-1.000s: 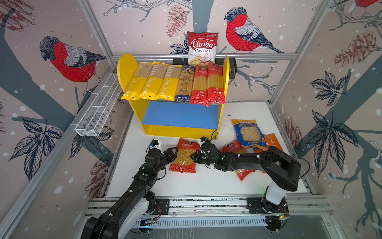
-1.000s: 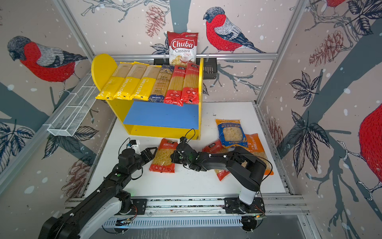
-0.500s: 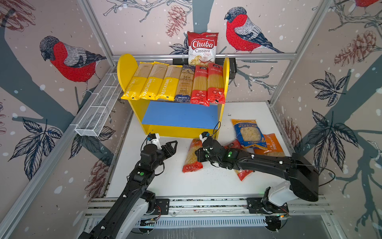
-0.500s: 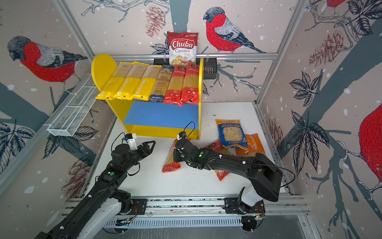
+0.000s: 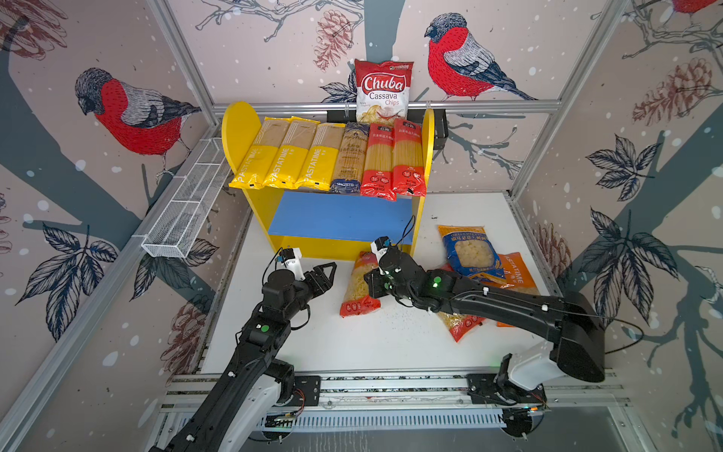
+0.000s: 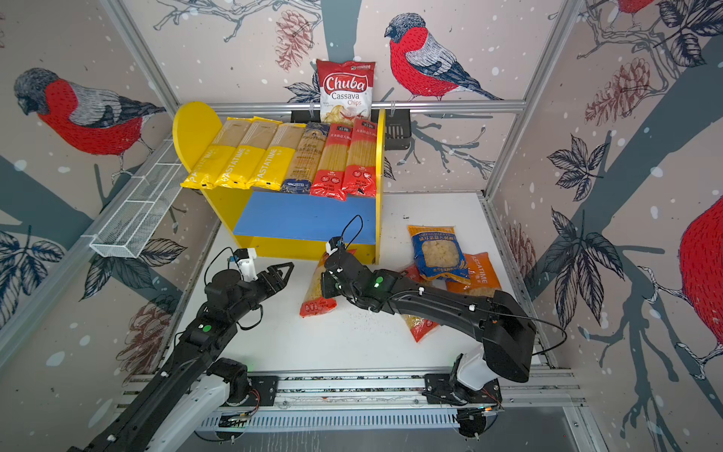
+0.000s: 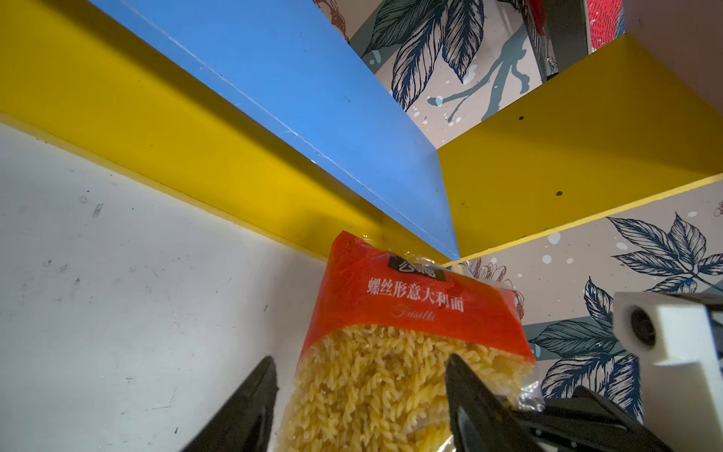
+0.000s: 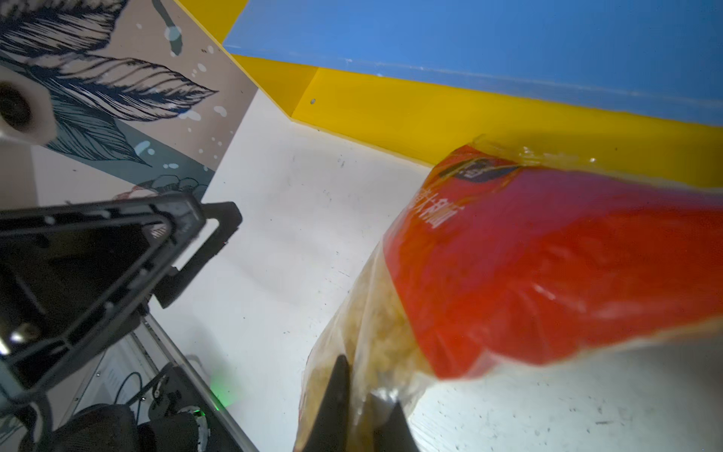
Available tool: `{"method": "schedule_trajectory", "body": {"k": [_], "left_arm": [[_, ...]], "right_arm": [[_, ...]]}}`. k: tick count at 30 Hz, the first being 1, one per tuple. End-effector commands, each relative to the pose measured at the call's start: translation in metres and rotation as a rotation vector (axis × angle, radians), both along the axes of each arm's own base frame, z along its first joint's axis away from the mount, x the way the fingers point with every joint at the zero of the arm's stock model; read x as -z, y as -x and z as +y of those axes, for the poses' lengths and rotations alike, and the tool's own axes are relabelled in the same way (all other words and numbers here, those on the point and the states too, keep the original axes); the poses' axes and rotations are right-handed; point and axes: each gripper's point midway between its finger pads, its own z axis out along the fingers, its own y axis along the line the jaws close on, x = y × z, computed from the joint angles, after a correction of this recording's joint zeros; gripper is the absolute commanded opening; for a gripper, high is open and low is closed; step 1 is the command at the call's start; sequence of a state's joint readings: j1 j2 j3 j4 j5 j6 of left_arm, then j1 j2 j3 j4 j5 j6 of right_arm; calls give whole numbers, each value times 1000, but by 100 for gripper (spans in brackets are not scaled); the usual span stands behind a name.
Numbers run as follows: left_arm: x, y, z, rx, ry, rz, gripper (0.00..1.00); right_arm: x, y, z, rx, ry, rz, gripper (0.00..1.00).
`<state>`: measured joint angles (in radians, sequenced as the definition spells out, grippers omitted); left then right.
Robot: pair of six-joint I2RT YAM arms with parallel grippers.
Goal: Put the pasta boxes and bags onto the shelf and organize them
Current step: 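Carry the fusilli bag toward the lower shelf with both grippers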
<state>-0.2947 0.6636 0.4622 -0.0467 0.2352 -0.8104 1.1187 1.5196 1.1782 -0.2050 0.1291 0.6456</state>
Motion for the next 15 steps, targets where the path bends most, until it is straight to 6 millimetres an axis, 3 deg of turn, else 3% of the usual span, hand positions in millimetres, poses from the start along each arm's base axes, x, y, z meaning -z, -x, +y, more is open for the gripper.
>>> {"method": "schedule_trajectory", "body": {"k": [1,8,15], "left_arm": [[-9,0,2,1,-34,-17,68],[-36,-2,11,-26,-80,-58,68],[-66,-11,30,-77,-75,-93,69]], "right_arm": [[-41,-10,14,-6,-88,-91,0],[-78,-16,27,-4,-169,-140,0],[-122,-33,33,50,-297,-297,0]]}}
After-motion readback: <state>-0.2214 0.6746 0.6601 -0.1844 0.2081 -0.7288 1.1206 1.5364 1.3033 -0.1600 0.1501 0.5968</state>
